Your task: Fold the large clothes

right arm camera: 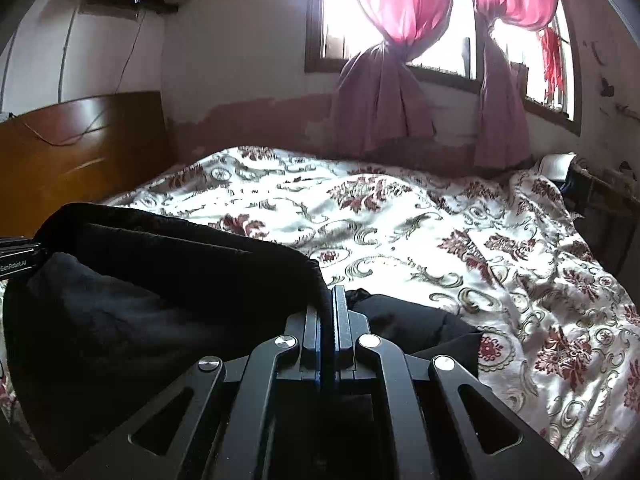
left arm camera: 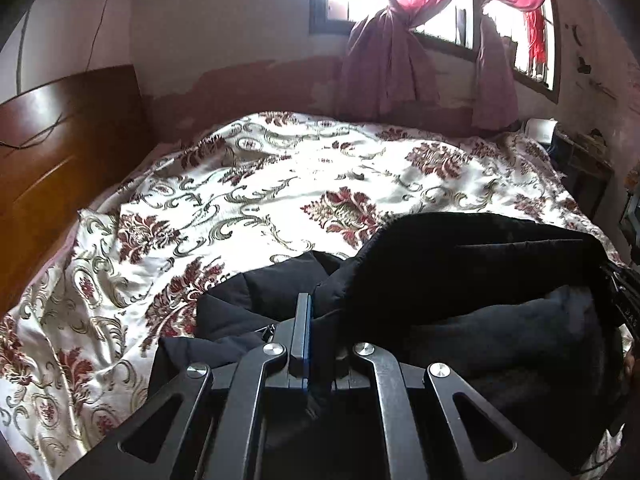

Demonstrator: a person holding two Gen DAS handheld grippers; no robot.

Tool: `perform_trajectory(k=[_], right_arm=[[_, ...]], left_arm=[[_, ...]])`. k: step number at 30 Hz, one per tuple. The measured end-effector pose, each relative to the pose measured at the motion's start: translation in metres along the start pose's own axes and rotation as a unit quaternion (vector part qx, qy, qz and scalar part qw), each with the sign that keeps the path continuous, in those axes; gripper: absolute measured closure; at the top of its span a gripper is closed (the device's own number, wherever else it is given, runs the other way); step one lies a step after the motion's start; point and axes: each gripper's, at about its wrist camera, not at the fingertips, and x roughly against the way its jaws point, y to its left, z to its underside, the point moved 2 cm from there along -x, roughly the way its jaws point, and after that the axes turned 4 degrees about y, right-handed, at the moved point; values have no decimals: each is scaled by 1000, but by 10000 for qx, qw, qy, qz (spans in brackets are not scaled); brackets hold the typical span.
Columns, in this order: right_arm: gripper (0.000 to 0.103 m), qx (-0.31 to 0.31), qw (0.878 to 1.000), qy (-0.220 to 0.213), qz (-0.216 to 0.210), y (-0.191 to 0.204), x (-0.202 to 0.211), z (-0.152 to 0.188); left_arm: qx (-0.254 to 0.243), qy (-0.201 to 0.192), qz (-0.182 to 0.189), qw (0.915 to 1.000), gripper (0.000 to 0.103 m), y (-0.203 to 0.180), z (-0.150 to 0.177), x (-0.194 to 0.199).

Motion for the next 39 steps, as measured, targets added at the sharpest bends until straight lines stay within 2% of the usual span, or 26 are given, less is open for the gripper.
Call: perform_trajectory(k=[6,9,10,11,12,13,14,16,19,22,24,28,32,35,39], right_arm=[[98,-178,9994,178,-254,-7,-20,7],[94,-117,9993,193,-303,-6,-21,7],[89,-79,9993,191,-314,-5,-20,7],[75,-69,9993,197,-323,-5,-19,7],[65,-79,9992,186,-357,-5,-16,7],[47,-96,9991,163,-392,-6,-15,7],[38,-118,9990,89,-416,-7,-10,7],[35,-125,9992,-9,-371,-9,-2,5],[28,-232,9985,73,-498,-14,9,4],[18,-352,9953,312,-848,-17,24,12],[16,-313,9942,379,-958,-18,38,20],[14,-84,9969,284,-733,-20,71,34],[10,-84,9965,324,-772,-20,94,50],[9,-301,9903,791,-1101,-18,91,68],[9,-577,9820,1345,-1195,-16,74,96]], left_arm=[[207,94,119,9997,94,4,-1,-17],[309,92,94,9994,81,7,-1,-16],[348,73,97,9993,65,7,-1,-15],[450,-3,63,9990,37,9,-1,-11],[543,-132,-12,9984,23,12,-2,-6],[650,-328,-78,9973,6,15,-2,1],[732,-492,-111,9960,2,17,-2,8],[826,-618,-60,9946,2,20,-2,17],[804,-552,61,9952,2,20,4,28],[623,-674,228,9955,2,16,15,45],[393,-769,406,9954,2,9,29,59],[-28,-660,578,9961,2,-5,56,73],[-322,-406,810,9954,1,-17,85,76],[-418,-91,997,9941,1,-25,101,69],[-720,61,924,9931,1,-35,114,62]])
